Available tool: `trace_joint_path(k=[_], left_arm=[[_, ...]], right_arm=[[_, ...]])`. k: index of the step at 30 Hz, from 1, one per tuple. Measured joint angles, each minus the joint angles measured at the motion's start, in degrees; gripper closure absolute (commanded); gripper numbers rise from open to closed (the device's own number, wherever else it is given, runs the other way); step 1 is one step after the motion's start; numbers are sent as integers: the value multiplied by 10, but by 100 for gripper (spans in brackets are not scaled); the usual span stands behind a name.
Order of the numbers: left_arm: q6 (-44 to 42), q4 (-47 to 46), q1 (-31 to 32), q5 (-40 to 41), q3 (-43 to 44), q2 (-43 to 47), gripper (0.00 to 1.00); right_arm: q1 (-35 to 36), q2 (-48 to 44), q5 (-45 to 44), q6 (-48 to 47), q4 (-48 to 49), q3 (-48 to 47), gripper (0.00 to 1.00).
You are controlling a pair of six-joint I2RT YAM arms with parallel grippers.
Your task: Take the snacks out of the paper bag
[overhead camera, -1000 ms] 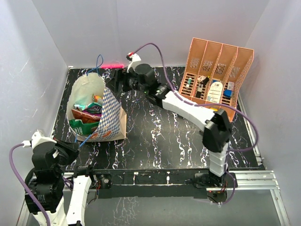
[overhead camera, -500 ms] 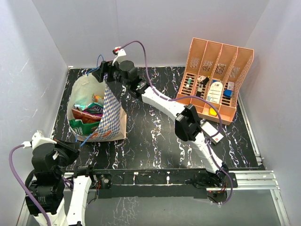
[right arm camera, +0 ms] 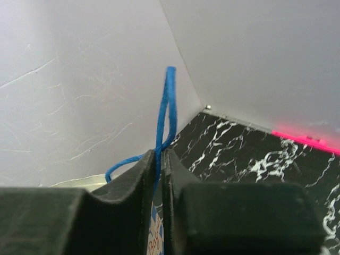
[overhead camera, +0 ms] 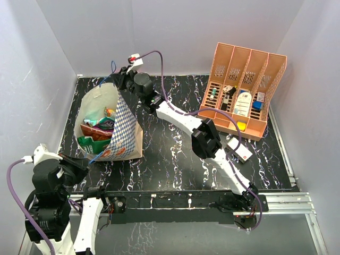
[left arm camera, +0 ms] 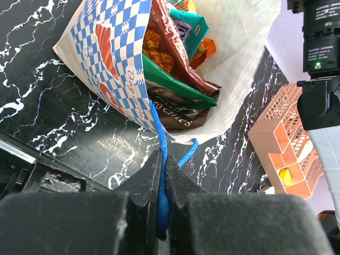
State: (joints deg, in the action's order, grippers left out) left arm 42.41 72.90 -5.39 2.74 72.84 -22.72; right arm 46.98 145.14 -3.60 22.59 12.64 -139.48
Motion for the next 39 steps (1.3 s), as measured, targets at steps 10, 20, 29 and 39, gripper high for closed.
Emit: trace_joint_path(k=[10, 20, 29, 39], left_arm=[[-7, -12, 0, -6, 32, -74, 97], [-40, -53, 0, -14, 78, -182, 96], [-52, -126, 8, -85, 82, -263, 95], [-52, -214, 9, -143, 82, -346, 82]], right_arm=[[5, -72, -48, -26, 23, 106, 93], [-25, -351, -55, -25, -1, 431, 93], [-46, -626, -66, 1, -36, 713, 93], [-42, -808, -52, 39, -150, 811, 92]])
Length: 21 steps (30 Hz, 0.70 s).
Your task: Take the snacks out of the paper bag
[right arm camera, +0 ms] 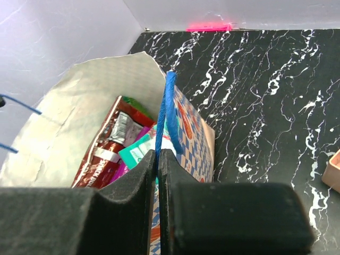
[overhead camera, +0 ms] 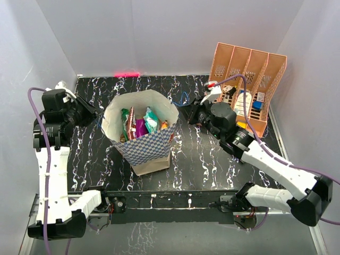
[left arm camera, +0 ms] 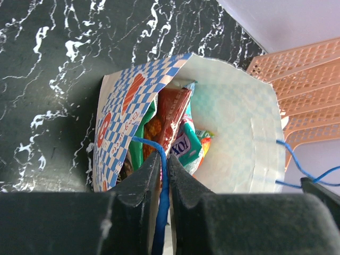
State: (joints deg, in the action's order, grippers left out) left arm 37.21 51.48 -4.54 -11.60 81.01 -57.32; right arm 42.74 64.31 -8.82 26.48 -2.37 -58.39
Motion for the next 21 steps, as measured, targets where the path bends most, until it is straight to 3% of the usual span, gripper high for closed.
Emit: trace_joint_path(k=[7, 14, 21], left_arm=[[1, -44, 0, -30, 6, -1, 67], [0, -49, 0, -36, -5, 19, 55], [-3, -51, 0, -28, -25, 28, 55]], right_arm=[[0, -50, 12, 26, -22, 24, 90], [-1, -51, 13, 48, 16, 30, 70], [-1, -51, 8, 50, 46, 29, 51]])
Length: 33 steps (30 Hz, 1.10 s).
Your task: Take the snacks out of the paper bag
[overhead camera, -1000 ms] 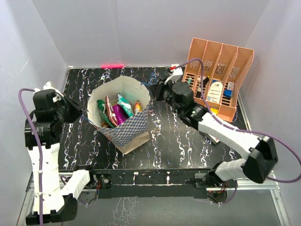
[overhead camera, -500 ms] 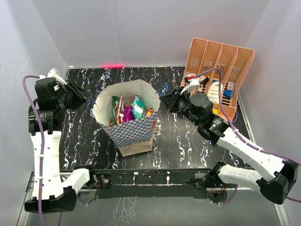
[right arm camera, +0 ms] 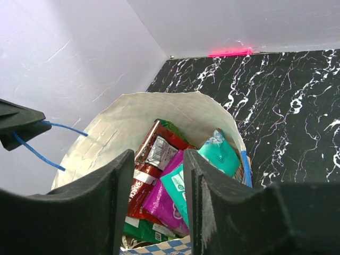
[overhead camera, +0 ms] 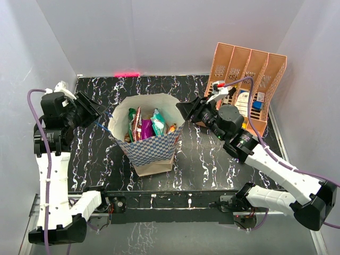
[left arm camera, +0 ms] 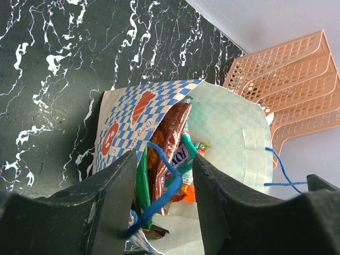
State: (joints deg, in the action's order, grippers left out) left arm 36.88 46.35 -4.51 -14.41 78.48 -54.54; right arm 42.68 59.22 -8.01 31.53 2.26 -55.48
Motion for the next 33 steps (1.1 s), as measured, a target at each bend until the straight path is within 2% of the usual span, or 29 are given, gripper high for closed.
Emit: trace_joint_path(k=[5, 9, 12, 13, 17, 22, 29, 33], left_arm=[[3, -10, 0, -5, -19, -7, 55], [4, -15, 0, -11, -22, -9, 57], [4, -24, 0, -16, -24, -8, 59], [4, -26, 0, -16, -26, -8, 60], [5, -31, 0, -22, -26, -9, 67], [11, -43, 0, -36, -31, -9, 77], [19, -54, 0, -48, -30, -15, 91], [28, -61, 0, -54, -30, -18, 97]], right_arm=[[0, 0, -7, -1, -19, -9, 34], [0, -2, -1, -20, -80, -48, 27], [0, -4, 0, -33, -143, -91, 5], [0, -7, 0, -31, -158, -99, 2], [0, -41, -10, -16, -220, -95, 2], [0, -82, 9, 31, -227, -52, 2], [0, -48, 46, 91, -199, -19, 3], [0, -43, 28, 103, -178, 1, 10]])
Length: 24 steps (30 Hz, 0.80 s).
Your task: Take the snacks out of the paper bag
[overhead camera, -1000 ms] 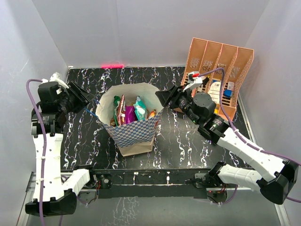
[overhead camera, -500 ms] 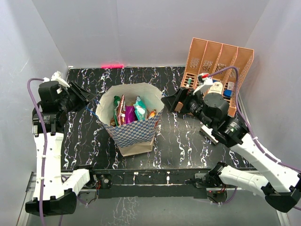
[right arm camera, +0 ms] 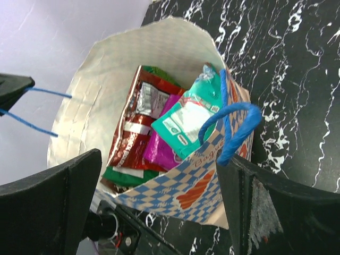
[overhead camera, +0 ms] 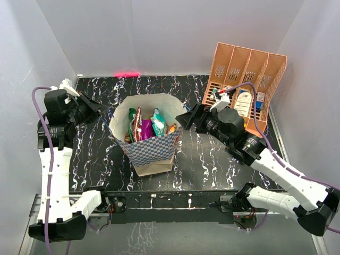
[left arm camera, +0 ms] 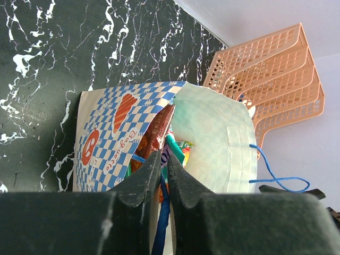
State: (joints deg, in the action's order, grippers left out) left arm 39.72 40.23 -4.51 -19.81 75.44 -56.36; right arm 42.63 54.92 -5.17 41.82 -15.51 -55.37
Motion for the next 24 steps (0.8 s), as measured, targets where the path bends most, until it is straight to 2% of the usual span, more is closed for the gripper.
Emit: trace_joint_path(k=[3, 6, 12, 24], left_arm=[[9, -4, 0, -6, 0, -1, 99], [15, -6, 0, -10, 0, -1, 100], [21, -8, 0, -16, 0, -1, 100], [27, -14, 0, -31, 0, -4, 100]], right_arm=[[0, 5, -22, 3, 27, 8, 19], [0, 13, -35, 3, 53, 9, 24], [0, 21, -49, 3, 127, 26, 25], [0, 55, -46, -7, 205, 38, 24]])
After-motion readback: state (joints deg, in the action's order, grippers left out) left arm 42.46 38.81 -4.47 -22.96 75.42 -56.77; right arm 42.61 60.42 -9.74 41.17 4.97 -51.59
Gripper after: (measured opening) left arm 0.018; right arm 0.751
